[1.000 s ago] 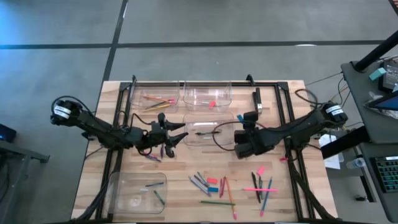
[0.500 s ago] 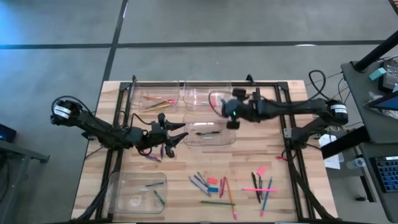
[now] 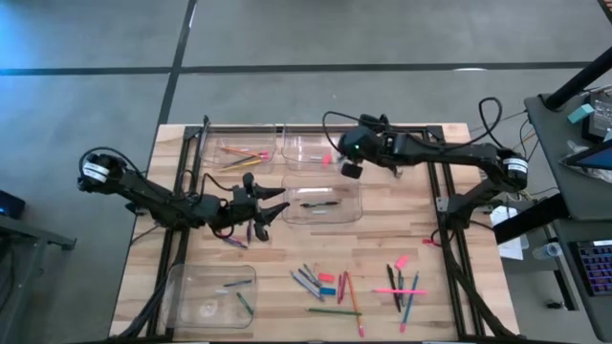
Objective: Sort crayons/erasers/pens/pencils in bins
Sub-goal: Put the pink pencil into the top left transparent bin
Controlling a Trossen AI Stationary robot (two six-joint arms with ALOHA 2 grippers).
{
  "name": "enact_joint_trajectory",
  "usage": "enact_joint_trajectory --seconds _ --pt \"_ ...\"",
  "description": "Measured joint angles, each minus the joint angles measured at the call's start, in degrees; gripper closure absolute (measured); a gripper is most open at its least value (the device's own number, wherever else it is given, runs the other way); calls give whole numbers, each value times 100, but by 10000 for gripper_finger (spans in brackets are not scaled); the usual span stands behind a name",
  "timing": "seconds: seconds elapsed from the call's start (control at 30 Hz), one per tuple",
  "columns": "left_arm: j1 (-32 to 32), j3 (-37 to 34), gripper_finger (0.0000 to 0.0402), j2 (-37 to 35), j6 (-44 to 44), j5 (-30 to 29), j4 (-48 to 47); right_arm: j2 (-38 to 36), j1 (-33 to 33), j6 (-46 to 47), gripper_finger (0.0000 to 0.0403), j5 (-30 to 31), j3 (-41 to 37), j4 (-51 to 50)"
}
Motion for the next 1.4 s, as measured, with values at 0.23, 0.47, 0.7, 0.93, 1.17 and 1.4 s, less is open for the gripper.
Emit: enact_joint_trajectory --seconds 0.23,0.47,0.7,0.93,1.17,1.4 --pt "0 0 223 0 2 1 -2 -143 270 519 210 -271 701 -934" --pt "0 0 223 0 4 2 -9 -596 1118 1645 202 -1225 1095 -2359" --pt "0 0 223 0 1 2 -11 -1162 2741 3078 202 -1291 493 -2657" --pt "0 0 223 0 -10 2 -18 -1252 4394 4347 202 -1303 -264 -2655" --pt "0 0 223 0 -29 2 -56 -1111 5619 5789 202 -1305 -787 -2128" --pt "0 0 223 24 -44 2 -103 -447 6362 5803 202 -1293 -620 -898"
